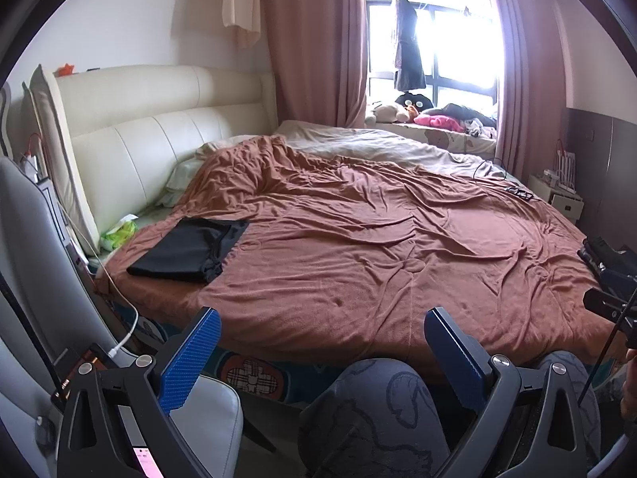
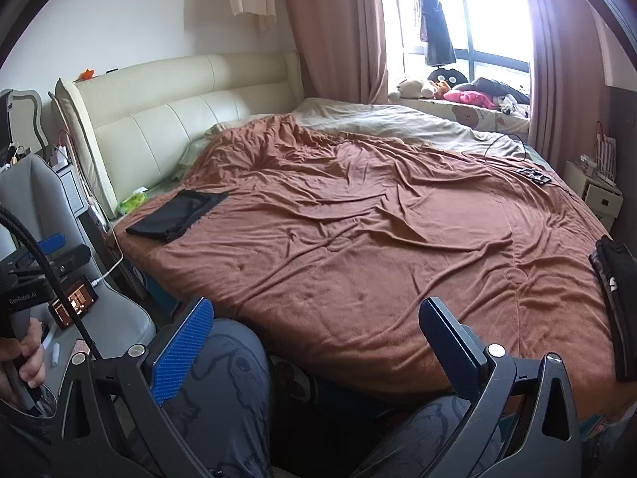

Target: Fold small clothes

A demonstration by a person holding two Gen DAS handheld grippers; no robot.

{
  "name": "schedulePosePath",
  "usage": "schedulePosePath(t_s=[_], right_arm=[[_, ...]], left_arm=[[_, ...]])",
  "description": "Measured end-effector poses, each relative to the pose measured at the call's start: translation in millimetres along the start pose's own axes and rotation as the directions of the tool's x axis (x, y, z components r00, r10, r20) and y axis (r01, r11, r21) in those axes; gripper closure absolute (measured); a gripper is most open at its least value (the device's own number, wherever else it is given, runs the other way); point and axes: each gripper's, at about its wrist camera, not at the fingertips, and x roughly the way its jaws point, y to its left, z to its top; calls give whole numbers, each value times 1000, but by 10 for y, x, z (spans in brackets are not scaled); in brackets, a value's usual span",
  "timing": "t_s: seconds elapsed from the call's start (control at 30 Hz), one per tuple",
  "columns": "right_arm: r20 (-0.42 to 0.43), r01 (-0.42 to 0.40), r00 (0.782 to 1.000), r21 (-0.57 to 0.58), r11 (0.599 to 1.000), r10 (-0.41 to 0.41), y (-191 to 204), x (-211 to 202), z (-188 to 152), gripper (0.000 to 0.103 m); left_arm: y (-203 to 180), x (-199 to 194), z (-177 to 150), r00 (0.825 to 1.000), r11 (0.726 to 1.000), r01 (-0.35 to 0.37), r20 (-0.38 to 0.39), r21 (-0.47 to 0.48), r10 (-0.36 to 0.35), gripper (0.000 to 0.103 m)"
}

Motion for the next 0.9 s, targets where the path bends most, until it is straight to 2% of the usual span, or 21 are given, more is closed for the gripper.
schedulePosePath(t_s=[0.3, 0.9], right_arm=[[-4, 6, 1000, 11, 1000, -6, -71, 96, 7, 0], [7, 18, 1000, 26, 1000, -18, -99, 37, -51, 0]], left_arm=[[6, 75, -13, 1000, 1000, -2, -1, -30, 2, 0], [-29, -50, 19, 1000, 999, 15, 21, -30, -14, 0]])
